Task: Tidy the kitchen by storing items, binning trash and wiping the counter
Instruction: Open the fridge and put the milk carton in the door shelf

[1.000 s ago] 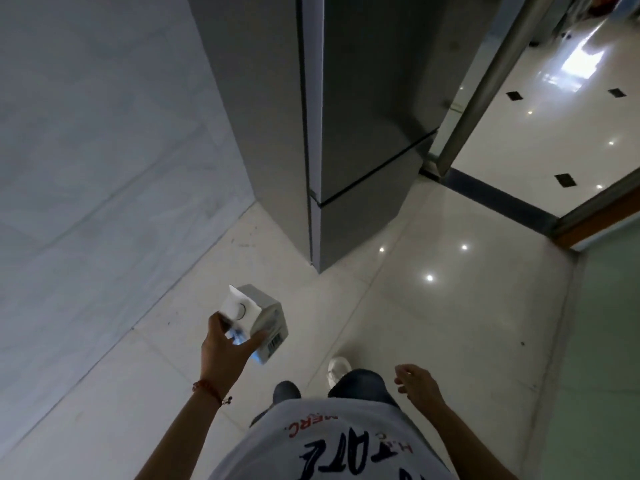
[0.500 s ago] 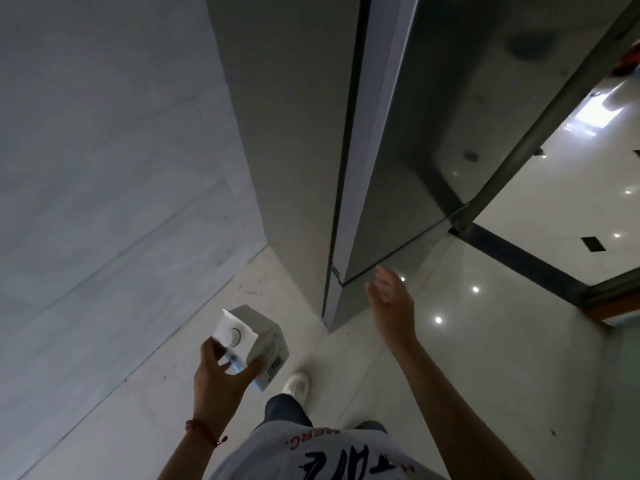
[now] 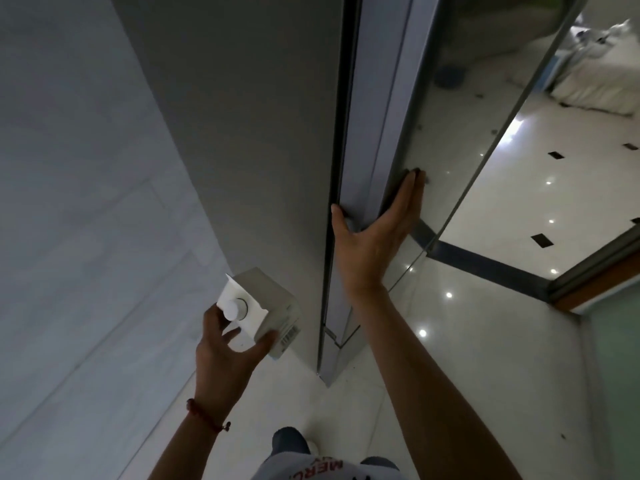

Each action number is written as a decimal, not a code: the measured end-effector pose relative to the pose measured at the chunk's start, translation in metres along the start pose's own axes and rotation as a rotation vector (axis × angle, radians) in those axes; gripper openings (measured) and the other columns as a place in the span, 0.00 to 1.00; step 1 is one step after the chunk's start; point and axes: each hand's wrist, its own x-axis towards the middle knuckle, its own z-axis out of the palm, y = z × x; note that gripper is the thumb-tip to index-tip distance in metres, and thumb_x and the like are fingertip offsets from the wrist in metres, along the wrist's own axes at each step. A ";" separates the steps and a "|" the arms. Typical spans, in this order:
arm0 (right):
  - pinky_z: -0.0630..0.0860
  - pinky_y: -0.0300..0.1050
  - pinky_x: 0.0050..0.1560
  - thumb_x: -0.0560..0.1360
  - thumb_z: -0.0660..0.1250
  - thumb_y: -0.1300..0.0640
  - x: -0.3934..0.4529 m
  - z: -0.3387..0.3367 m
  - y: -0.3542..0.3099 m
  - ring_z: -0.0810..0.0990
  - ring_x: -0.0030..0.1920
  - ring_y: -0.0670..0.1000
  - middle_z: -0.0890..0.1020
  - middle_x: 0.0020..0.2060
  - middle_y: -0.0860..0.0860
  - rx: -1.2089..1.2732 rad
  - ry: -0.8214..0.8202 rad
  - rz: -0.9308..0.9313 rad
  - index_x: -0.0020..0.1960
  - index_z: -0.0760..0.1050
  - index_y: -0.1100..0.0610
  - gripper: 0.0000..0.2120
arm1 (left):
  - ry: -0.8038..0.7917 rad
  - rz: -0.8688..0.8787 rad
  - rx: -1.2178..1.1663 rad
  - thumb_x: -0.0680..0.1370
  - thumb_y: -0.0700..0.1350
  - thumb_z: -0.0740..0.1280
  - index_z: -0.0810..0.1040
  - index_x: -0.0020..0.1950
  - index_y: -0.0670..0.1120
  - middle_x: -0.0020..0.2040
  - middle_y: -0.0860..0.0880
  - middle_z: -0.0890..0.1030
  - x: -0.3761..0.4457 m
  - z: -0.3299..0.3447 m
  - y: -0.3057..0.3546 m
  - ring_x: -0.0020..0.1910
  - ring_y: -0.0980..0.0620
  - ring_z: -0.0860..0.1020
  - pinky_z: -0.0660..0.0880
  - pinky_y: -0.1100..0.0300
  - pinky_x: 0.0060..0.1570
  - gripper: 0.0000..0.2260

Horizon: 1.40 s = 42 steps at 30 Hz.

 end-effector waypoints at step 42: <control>0.48 0.46 0.75 0.74 0.61 0.57 0.059 -0.253 0.098 0.47 0.76 0.52 0.44 0.75 0.45 -0.585 0.344 -0.216 0.74 0.43 0.59 0.36 | -0.554 0.385 -0.148 0.61 0.40 0.78 0.68 0.61 0.49 0.52 0.57 0.75 0.021 0.119 0.136 0.53 0.52 0.75 0.75 0.45 0.57 0.33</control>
